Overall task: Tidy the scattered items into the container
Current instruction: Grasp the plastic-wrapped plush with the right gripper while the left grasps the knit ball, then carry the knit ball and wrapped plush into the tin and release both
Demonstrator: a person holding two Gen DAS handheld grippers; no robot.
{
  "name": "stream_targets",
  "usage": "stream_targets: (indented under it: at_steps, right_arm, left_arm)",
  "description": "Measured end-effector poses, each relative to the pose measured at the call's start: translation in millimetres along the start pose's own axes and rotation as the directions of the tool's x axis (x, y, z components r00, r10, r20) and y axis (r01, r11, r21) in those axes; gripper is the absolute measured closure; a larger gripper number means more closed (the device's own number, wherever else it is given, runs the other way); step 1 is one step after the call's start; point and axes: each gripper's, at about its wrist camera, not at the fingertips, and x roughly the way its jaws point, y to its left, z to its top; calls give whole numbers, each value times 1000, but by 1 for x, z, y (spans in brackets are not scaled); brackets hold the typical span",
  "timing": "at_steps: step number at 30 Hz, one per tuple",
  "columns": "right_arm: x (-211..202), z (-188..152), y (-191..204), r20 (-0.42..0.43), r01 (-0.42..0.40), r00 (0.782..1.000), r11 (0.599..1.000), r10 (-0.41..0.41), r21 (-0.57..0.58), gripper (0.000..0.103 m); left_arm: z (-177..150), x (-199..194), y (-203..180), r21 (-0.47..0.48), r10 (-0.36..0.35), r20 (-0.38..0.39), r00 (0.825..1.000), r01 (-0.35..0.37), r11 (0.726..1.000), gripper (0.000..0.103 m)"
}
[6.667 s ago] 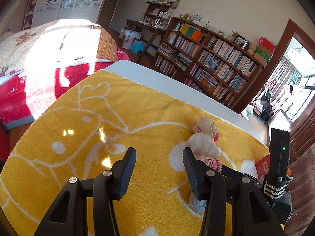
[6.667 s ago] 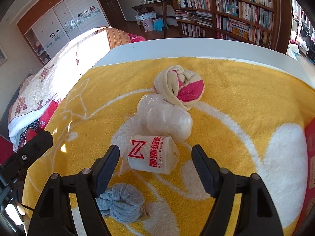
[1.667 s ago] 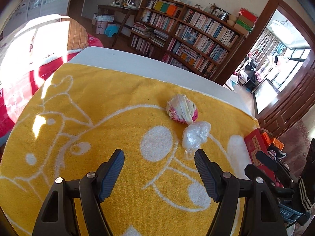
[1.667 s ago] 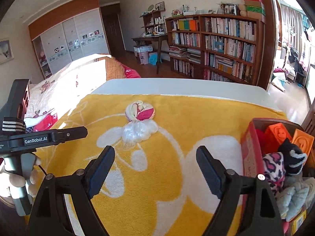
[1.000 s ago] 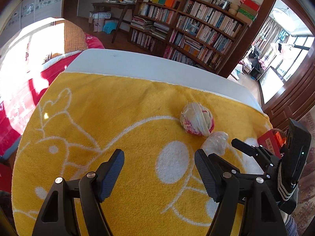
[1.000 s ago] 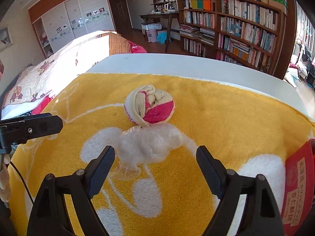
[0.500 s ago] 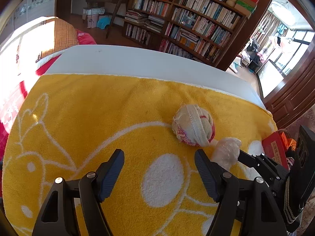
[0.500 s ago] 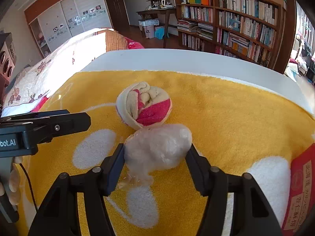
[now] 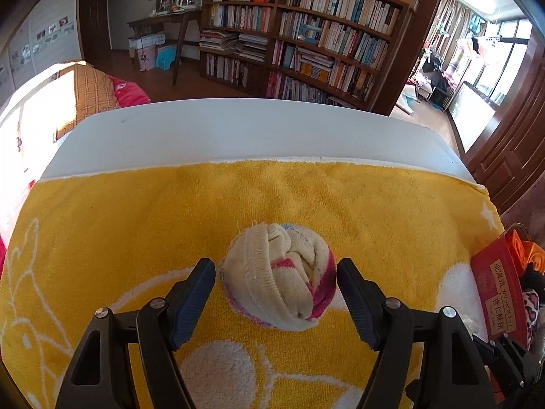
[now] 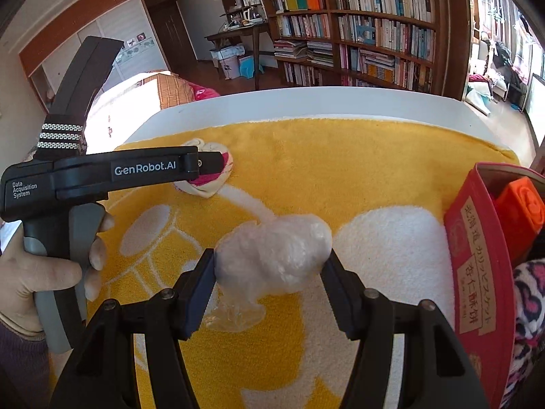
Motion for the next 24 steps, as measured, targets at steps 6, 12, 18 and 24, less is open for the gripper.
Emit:
stream_targets:
  at_steps: [6, 12, 18, 24]
  right_arm:
    - [7, -3, -3, -6, -4, 1000, 1000, 4, 0, 38]
    - [-1, -2, 1, 32, -4, 999, 1000, 5, -19, 38]
    - [-21, 7, -1, 88, -15, 996, 1000, 14, 4, 38]
    - [-52, 18, -3, 156, -15, 988, 1000, 11, 24, 38]
  left_arm:
    - [-3, 16, 2, -34, -70, -4, 998, 70, 997, 33]
    - [-8, 7, -1, -45, -65, 11, 998, 65, 997, 39]
    - [-11, -23, 2, -63, -68, 63, 996, 72, 995, 39]
    - [-10, -59, -17, -26, -98, 103, 990, 101, 995, 39]
